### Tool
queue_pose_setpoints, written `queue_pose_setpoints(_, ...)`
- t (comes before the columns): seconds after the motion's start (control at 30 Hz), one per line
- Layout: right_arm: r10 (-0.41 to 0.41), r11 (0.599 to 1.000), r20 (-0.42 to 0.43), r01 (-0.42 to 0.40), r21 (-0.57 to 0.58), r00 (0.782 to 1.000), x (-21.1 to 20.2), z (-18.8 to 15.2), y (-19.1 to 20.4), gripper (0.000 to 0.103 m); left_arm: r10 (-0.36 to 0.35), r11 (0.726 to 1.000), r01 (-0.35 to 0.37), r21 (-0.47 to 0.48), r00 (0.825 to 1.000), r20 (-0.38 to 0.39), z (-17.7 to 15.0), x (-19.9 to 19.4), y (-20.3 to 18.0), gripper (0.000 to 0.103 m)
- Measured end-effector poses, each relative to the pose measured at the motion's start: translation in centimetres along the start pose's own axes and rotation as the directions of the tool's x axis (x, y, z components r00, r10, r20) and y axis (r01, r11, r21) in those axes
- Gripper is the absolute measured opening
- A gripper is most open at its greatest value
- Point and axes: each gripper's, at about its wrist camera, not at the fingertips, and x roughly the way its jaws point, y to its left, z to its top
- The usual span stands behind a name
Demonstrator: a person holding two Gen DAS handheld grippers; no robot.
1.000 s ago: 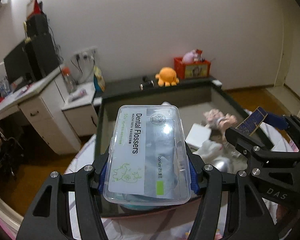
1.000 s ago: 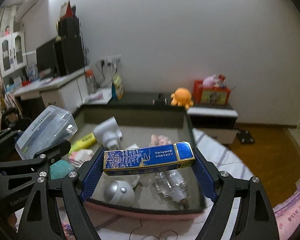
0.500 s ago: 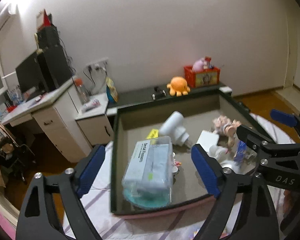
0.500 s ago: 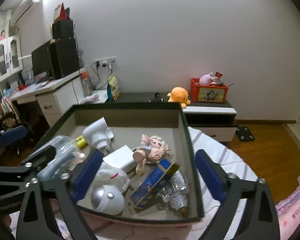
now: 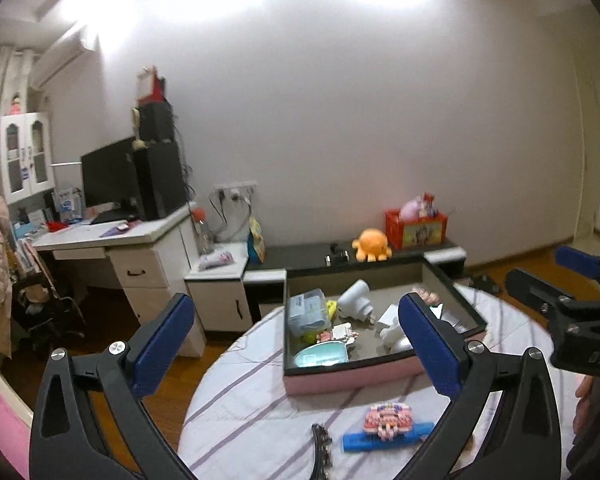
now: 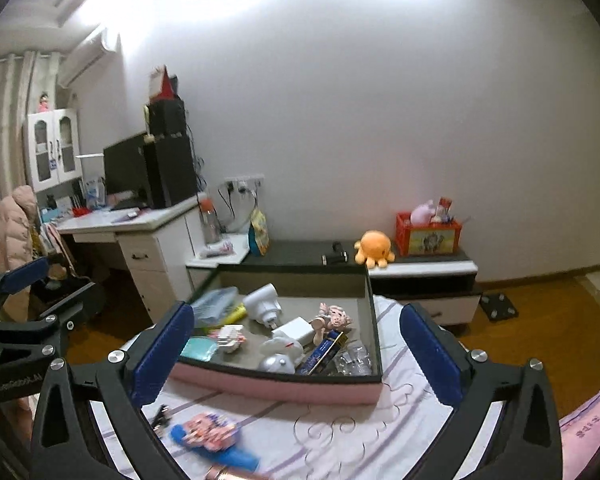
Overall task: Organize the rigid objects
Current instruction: 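Withdraw both tools from the pink box back over the bed, then grasp the black hair clip with the left gripper while the right grasps the copper cylinder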
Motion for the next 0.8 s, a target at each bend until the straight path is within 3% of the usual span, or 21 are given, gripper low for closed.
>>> queue_pose_setpoints(0.2, -0.017, 0.999, 0.100, 0.020, -0.029, 0.995, -7.0, -0.9, 1.8, 0.103, 0.015, 0.997, -0.011, -0.071, 0.997, 0.069, -2.1, -7.1, 1.1, 0.103)
queue_pose_setpoints(0.33, -0.072, 0.995, 0.159, 0.081, -0.053, 0.985, -10.6, -2.4, 3.3, 0.103, 0.003, 0.996, 0.006, -0.091, 0.995, 0.097, -3.5, -10.2, 1.1, 0.103)
queue_pose_setpoints(0.47, -0.107, 0.991, 0.186, 0.119, -0.058, 0.977, -12.7, -3.9, 4.1, 0.103, -0.006, 0.996, 0.015, -0.089, 0.995, 0.096, -4.4, -11.8, 0.8, 0.103)
queue_pose_setpoints(0.8, -0.099, 0.994, 0.207, 0.107, -0.028, 0.973, -14.2, -4.7, 4.8, 0.103, 0.000, 0.999, 0.006, -0.046, 0.991, 0.133, -4.4, -13.4, -0.1, 0.103)
